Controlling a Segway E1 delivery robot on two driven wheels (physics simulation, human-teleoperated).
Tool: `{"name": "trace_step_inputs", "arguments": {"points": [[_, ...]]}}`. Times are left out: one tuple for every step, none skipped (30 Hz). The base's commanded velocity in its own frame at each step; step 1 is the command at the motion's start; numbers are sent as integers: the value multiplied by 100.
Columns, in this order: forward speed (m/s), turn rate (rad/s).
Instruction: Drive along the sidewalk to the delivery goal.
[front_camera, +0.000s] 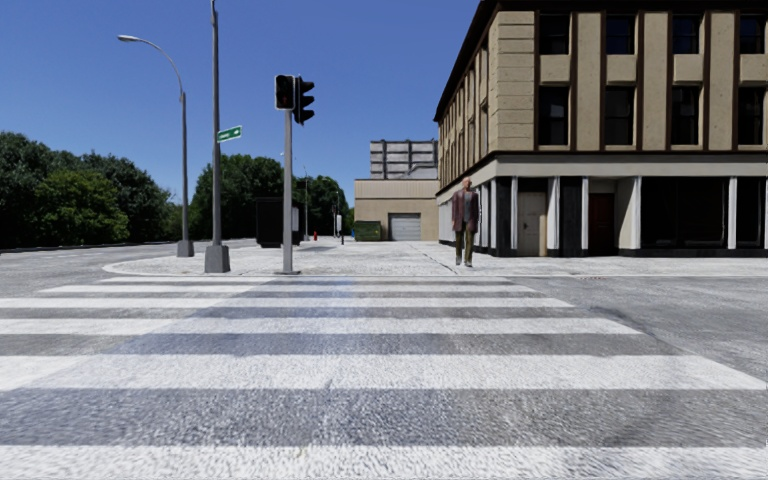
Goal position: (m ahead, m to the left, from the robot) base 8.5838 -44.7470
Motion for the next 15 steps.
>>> {"name": "trace_step_inputs", "arguments": {"points": [[82,0],[82,0],[85,0],[91,0],[94,0],[97,0],[101,0],[108,0],[108,0],[110,0],[114,0],[196,0],[200,0],[200,0],[200,0]]}}
